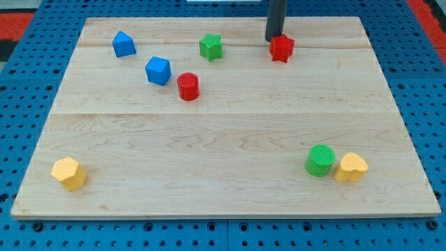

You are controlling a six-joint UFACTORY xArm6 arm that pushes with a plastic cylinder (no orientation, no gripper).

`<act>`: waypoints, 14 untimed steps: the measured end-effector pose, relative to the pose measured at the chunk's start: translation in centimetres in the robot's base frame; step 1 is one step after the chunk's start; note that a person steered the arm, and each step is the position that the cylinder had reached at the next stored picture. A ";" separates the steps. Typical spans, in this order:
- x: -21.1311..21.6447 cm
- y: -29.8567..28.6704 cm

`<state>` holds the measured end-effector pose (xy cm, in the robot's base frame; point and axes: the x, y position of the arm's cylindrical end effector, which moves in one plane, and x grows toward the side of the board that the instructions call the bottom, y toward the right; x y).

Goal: Move the blue cube closer to red star

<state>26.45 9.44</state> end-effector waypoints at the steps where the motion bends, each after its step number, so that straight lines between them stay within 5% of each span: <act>1: 4.3 1.8; 2: 5.9 3.5; 4: 4.7 -4.1; 5: 9.4 -8.6; 6: 16.0 -7.1; 7: 18.6 -15.7; 9: 11.6 -31.2; 14: 6.4 -7.0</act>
<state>32.82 2.47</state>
